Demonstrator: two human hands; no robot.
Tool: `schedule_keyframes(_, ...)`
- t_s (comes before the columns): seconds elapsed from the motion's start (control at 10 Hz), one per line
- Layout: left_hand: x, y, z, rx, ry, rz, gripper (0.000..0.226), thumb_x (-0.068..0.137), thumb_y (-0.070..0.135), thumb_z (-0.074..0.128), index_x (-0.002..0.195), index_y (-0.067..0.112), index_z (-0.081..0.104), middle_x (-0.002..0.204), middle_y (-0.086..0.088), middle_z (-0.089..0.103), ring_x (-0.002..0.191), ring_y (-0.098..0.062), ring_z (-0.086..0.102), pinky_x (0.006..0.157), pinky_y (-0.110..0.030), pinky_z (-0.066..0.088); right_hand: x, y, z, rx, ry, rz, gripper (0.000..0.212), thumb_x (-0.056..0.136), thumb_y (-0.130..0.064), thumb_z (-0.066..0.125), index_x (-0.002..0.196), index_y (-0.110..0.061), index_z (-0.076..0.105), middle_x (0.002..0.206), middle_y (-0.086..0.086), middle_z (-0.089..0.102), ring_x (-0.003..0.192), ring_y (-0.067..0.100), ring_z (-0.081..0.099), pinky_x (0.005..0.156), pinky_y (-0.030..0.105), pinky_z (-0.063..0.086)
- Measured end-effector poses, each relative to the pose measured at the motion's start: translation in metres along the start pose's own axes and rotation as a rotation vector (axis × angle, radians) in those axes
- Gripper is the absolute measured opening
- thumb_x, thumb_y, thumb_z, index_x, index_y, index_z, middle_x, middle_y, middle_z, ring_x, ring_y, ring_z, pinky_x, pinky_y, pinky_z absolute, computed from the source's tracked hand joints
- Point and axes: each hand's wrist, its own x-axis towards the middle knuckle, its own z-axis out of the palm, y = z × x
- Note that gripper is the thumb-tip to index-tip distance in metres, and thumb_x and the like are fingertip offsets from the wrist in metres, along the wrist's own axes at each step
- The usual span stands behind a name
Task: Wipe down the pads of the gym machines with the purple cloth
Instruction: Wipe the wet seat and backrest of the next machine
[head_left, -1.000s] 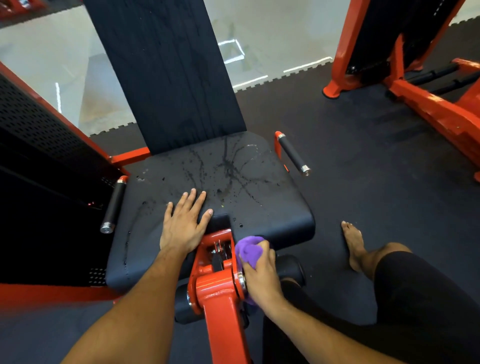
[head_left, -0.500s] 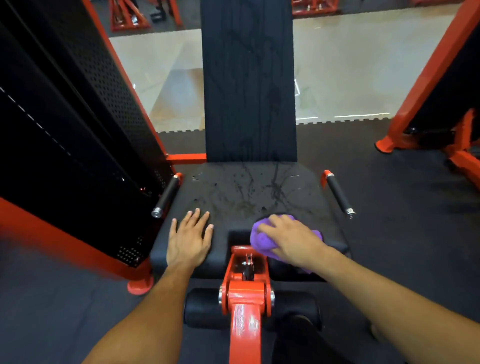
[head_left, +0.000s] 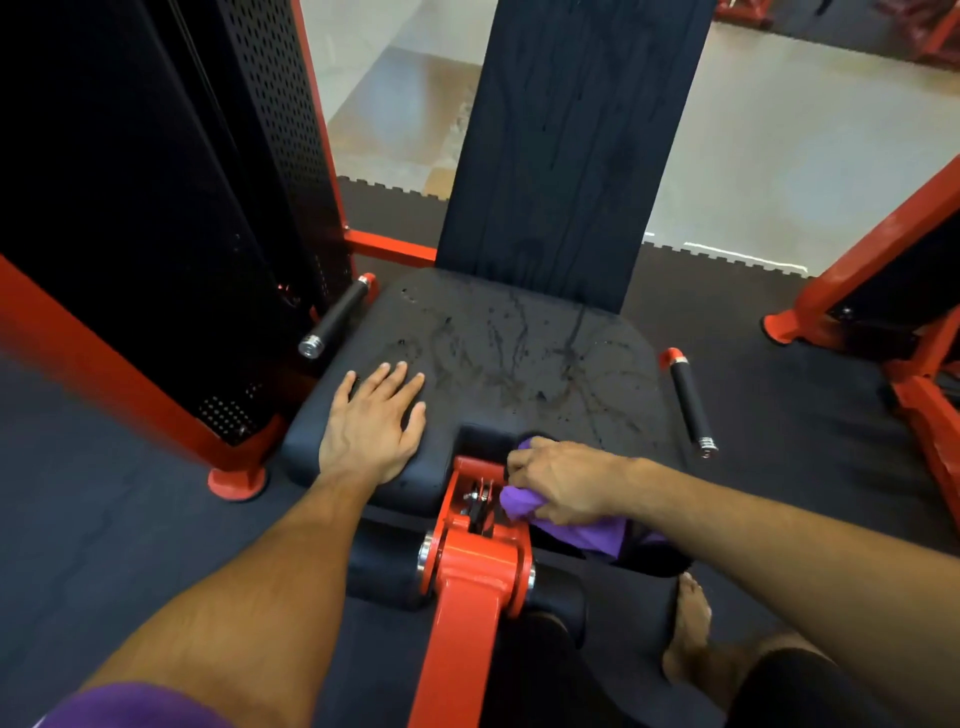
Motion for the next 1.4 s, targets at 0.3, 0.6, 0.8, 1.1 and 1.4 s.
schedule_keyframes(0.3, -0.001, 0.000, 0.003, -0.006, 0.003, -0.003, 0.063, 0.102, 0.053, 0.018, 0.155, 0.032, 0.044, 0.162, 0.007, 0.041, 0.153, -0.013, 0.030, 0.128, -0.048, 0.014, 0.015, 0.000, -0.005, 0.051, 0.004, 0.222, 0.015, 0.087, -0.021, 0.062, 0.100, -0.017, 0.067, 0.105, 0.004, 0.064, 0.100, 0.028, 0.062, 0.072, 0.036, 0.047)
schedule_keyframes(0.6, -0.002, 0.005, -0.008, 0.029, -0.083, -0.006, 0.063, 0.103, 0.053, 0.015, 0.160, 0.034, 0.034, 0.167, 0.010, 0.031, 0.156, -0.011, 0.022, 0.129, -0.047, 0.010, -0.009, 0.001, -0.011, 0.163, 0.087, 0.271, 0.013, 0.074, -0.016, 0.063, 0.085, -0.021, 0.067, 0.087, -0.003, 0.066, 0.078, 0.020, 0.063, 0.067, 0.034, 0.054)
schedule_keyframes(0.8, 0.005, 0.010, -0.025, 0.035, -0.285, -0.016, 0.060, 0.110, 0.050, 0.020, 0.166, 0.029, 0.012, 0.173, 0.007, 0.007, 0.160, -0.013, 0.001, 0.129, -0.047, -0.001, -0.016, -0.017, -0.009, 0.352, 0.101, 0.261, 0.017, 0.083, -0.023, 0.066, 0.098, -0.022, 0.073, 0.096, 0.001, 0.072, 0.090, 0.023, 0.067, 0.077, 0.035, 0.055)
schedule_keyframes(1.1, -0.177, 0.109, -0.047, -0.479, -0.115, -0.023, 0.074, 0.102, 0.057, 0.016, 0.165, 0.019, 0.010, 0.173, 0.009, 0.001, 0.158, -0.009, -0.011, 0.129, -0.032, -0.006, 0.027, -0.011, 0.011, -0.354, 0.478, -0.124, 0.032, 0.092, -0.019, 0.060, 0.124, -0.022, 0.057, 0.116, -0.001, 0.059, 0.102, 0.026, 0.055, 0.072, 0.038, 0.044)
schedule_keyframes(1.4, -0.205, 0.126, -0.031, -0.204, -0.052, -0.036, 0.069, 0.109, 0.047, 0.025, 0.165, 0.012, 0.007, 0.174, 0.001, -0.005, 0.159, -0.025, -0.016, 0.130, -0.040, 0.004, 0.044, -0.023, -0.004, -0.379, 0.271, 0.127, 0.026, 0.101, -0.019, 0.047, 0.123, -0.017, 0.061, 0.130, 0.003, 0.052, 0.112, 0.029, 0.056, 0.077, 0.039, 0.043)
